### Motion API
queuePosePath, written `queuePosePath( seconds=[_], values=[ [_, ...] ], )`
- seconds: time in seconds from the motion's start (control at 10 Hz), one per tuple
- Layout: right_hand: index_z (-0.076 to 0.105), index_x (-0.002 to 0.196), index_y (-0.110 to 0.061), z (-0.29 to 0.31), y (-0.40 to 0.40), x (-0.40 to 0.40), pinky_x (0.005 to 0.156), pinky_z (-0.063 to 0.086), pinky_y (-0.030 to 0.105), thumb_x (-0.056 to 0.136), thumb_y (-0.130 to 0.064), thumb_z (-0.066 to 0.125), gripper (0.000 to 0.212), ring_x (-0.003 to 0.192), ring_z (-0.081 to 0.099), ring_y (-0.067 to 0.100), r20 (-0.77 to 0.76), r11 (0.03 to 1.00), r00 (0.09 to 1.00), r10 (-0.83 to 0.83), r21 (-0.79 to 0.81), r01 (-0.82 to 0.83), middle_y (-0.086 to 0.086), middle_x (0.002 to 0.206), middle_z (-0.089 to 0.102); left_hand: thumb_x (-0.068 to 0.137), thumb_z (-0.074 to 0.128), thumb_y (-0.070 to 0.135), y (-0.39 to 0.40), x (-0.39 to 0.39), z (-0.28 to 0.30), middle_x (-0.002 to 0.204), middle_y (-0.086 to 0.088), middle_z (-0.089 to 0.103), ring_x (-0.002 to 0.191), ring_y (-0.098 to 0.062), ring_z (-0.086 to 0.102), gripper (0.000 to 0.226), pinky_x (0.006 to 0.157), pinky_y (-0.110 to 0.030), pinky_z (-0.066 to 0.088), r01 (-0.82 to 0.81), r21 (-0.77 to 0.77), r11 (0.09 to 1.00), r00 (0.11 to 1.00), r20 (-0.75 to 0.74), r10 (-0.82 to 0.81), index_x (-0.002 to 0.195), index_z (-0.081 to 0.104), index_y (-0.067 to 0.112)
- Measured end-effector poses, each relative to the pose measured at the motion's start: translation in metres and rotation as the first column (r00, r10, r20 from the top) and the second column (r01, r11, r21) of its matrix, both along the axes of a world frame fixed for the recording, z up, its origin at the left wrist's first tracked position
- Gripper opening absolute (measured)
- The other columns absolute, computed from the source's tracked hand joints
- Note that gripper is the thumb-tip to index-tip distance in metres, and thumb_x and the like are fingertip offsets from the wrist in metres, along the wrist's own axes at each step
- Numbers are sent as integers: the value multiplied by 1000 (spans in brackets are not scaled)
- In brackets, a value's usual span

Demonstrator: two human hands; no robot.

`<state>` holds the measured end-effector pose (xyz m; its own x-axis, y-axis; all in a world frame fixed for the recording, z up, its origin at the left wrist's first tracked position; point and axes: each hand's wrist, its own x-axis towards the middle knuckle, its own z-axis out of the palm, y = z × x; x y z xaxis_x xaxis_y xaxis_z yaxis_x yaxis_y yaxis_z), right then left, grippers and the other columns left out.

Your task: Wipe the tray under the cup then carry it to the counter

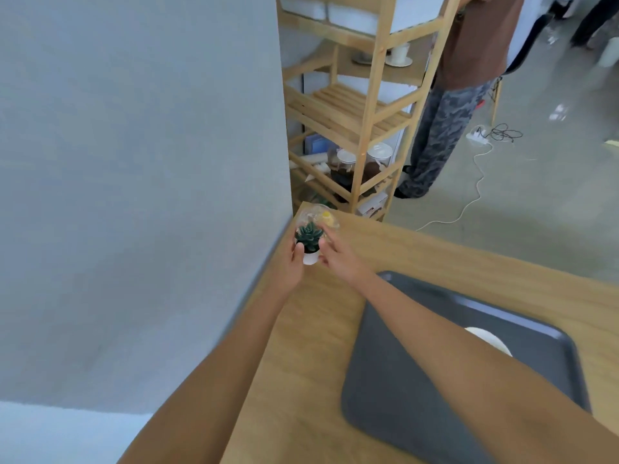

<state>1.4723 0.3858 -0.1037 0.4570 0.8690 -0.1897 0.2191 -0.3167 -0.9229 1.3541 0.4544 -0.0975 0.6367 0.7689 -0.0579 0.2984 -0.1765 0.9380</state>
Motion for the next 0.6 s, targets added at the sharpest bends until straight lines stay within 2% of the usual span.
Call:
queuePosePath(
  seconds=[0.1,0.2,0.3,0.4,0.5,0.6],
  values=[
    [21,150,-30,-10,14,-7,79,38,30,100,-32,35,51,68,43,5,-15,1000,1000,16,-15,-16,-8,72,44,103,29,16,15,-3,-8,150,-4,41,138,-18,37,47,114,-30,28,-29,-24,999,998,-50,28,149,27,18],
    [18,150,-30,-15,19,-10,78,34,23,101,-31,35,52,72,39,-4,-16,999,1000,6,-45,-7,-21,79,39,104,29,18,20,-5,-13,151,-5,39,139,-19,36,47,104,-19,27,-18,-36,999,997,-74,15,150,24,17],
    [11,152,-28,-10,16,-12,75,39,23,101,-28,35,56,77,49,1,5,999,1000,21,-45,-21,-13,85,52,104,29,25,21,-6,-22,157,-3,28,144,-18,28,50,110,-23,23,8,-43,999,997,-72,-11,152,17,18],
    [1,152,-24,6,1,-20,108,35,36,101,-28,36,62,130,42,29,18,997,999,34,-64,-33,17,143,43,104,31,23,12,-8,-24,161,-4,16,149,-19,13,54,119,-34,15,-28,-17,999,997,-78,27,153,11,15],
    [-2,152,-20,19,-22,-24,113,16,27,102,-30,35,64,147,14,19,18,998,998,55,-26,-54,2,161,8,103,32,21,-5,-11,-26,162,-5,11,150,-20,2,55,114,-29,11,-112,63,992,988,-99,118,153,11,14],
    [-4,152,-24,38,-58,-26,113,22,33,101,-33,35,65,144,24,22,-10,1000,1000,5,-14,-6,5,160,15,103,34,20,-28,-17,-25,161,-8,14,150,-22,6,54,114,-28,9,-124,108,986,990,-54,130,153,14,11]
  ],
)
